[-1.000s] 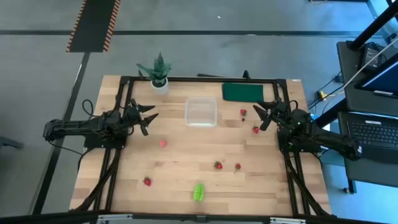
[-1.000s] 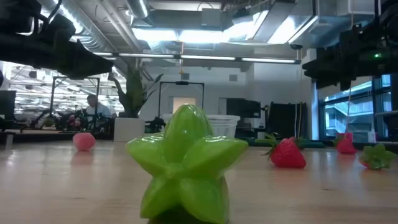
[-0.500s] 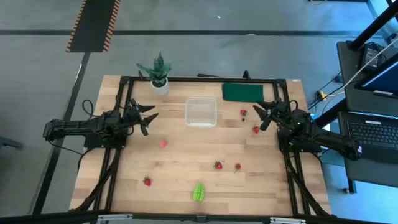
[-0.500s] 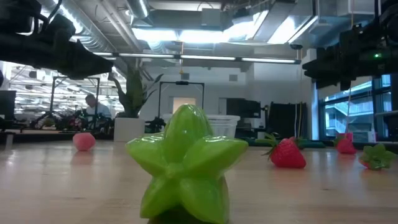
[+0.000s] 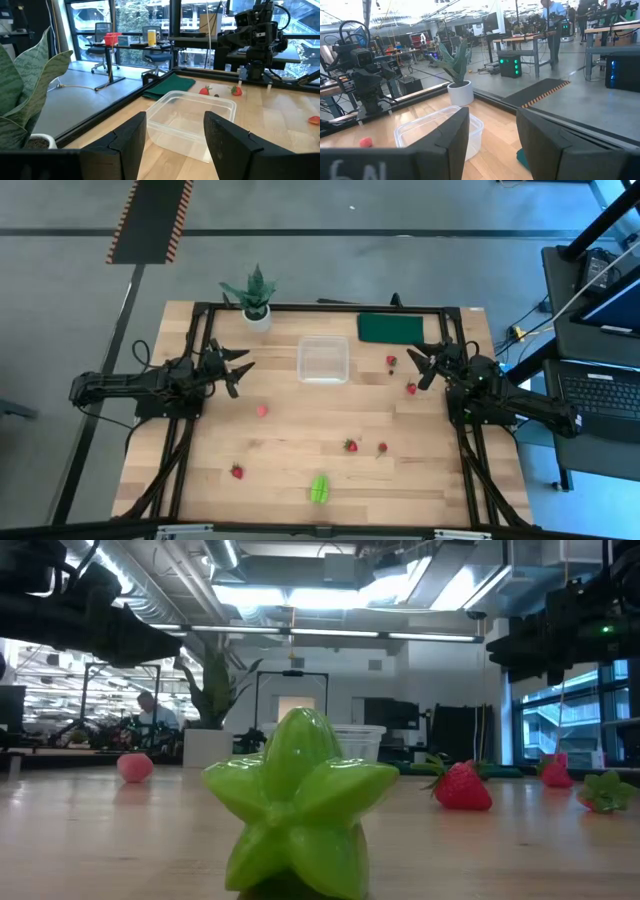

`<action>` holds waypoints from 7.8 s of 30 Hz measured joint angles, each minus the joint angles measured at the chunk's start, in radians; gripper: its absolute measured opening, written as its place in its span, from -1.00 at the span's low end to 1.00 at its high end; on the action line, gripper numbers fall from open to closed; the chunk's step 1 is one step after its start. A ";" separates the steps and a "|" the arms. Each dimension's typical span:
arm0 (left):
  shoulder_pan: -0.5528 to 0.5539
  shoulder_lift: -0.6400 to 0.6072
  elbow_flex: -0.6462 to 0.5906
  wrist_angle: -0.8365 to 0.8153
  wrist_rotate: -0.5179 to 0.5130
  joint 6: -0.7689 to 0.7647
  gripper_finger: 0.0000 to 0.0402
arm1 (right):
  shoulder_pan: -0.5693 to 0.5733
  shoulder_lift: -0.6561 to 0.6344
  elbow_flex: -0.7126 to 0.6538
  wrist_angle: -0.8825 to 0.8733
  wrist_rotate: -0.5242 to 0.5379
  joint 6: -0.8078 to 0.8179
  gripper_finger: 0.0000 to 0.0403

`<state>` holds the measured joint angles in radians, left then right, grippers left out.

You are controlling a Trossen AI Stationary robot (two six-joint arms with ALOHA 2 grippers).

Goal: Pick and placing Produce into tupperware

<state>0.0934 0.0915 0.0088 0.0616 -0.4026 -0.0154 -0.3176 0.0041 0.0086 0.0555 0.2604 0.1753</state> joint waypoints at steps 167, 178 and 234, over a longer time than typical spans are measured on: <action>0.000 0.000 0.000 0.000 -0.005 -0.060 -0.04 | -0.221 1.674 0.920 -0.679 -0.223 0.102 -0.30; 0.000 0.000 0.000 0.000 -0.005 -0.060 -0.04 | -0.206 1.672 1.236 -0.693 -0.396 0.016 -0.22; 0.000 0.000 0.000 0.000 -0.004 -0.060 -0.04 | -0.004 2.044 1.598 -0.756 -0.419 -0.128 -0.07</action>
<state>0.0934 0.0917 0.0090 0.0619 -0.4066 -0.0757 -0.3218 2.0480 1.6062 -0.7000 -0.1585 0.0470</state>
